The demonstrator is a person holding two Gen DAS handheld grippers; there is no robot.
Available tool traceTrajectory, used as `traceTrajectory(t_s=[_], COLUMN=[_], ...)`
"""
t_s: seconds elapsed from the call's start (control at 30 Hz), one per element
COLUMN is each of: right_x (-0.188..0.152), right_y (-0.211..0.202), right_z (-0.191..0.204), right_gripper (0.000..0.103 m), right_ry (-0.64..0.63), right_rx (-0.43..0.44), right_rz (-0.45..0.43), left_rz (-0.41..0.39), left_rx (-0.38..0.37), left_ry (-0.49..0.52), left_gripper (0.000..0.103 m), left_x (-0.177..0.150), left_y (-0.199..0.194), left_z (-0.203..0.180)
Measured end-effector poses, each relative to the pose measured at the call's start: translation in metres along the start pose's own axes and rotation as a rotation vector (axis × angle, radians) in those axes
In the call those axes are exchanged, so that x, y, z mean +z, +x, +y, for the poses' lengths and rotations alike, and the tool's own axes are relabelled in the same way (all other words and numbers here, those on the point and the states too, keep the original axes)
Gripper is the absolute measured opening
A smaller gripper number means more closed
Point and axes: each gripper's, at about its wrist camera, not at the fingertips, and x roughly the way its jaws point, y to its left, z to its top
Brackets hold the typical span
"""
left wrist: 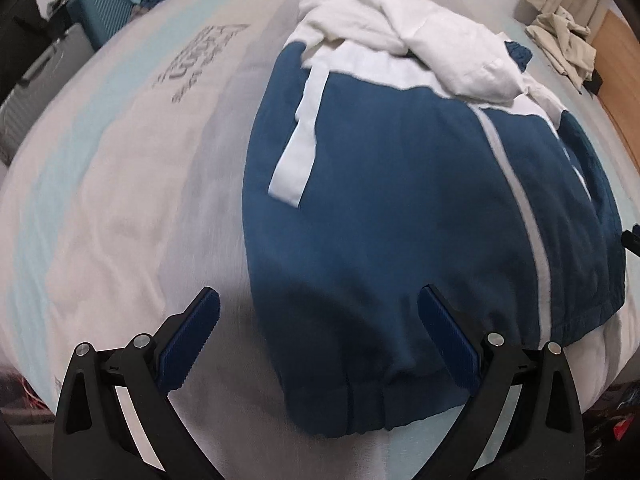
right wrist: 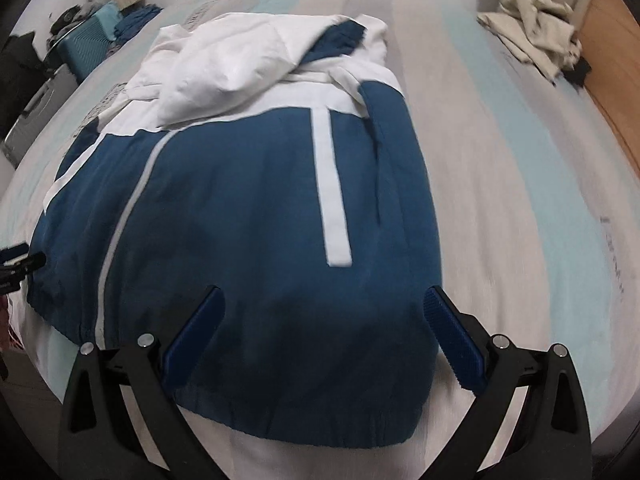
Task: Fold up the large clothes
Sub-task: 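Reach both tools to the navy jacket hem and grasp it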
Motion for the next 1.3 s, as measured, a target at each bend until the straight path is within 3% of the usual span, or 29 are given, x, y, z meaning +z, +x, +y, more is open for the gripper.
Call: traceTrajectory(t_s=[0.13,0.37,0.67,0.97,1.03,1.13,1.2,1.3], right_x=[-0.009,-0.009,-0.026,-0.031,-0.032,-0.031,-0.028,-0.025], right_y=[0.001,-0.008,0.010,0.031,0.034,0.035,0.034,0.033], right_z=[-0.013,-0.034,-0.053,-0.059,-0.057,-0.052,-0.044,-0.029], right_gripper=[0.095,0.095,0.095,0.081,0.081,0.072,0.057,0.056], right_ry=[0.041,0.058,0.094,0.193,0.172,0.158,0.133,0.062], right_rx=[-0.008,0.068,0.091,0.179,0.165,0.189,0.202,0.180], right_rz=[0.018,0.050,0.121,0.171,0.181,0.196,0.203,0.206], left_rz=[0.029,0.065,0.067,0.076,0.065,0.074,0.081,0.095], left_rx=[-0.008,-0.018,-0.047,-0.060,-0.074,-0.108,-0.129,-0.118], left_ry=[-0.009,0.053,0.034,0.040,0.030,0.034,0.041,0.036], left_gripper=[0.097,0.097,0.097,0.097,0.097,0.096,0.096,0.096], left_x=[-0.005,-0.009,-0.009,0.000,0.005,0.011,0.014,0.013], left_y=[0.008,0.016,0.026,0.028,0.025,0.021,0.019,0.017], left_z=[-0.002,-0.019,-0.016,-0.006,-0.006,-0.010,-0.009,0.004])
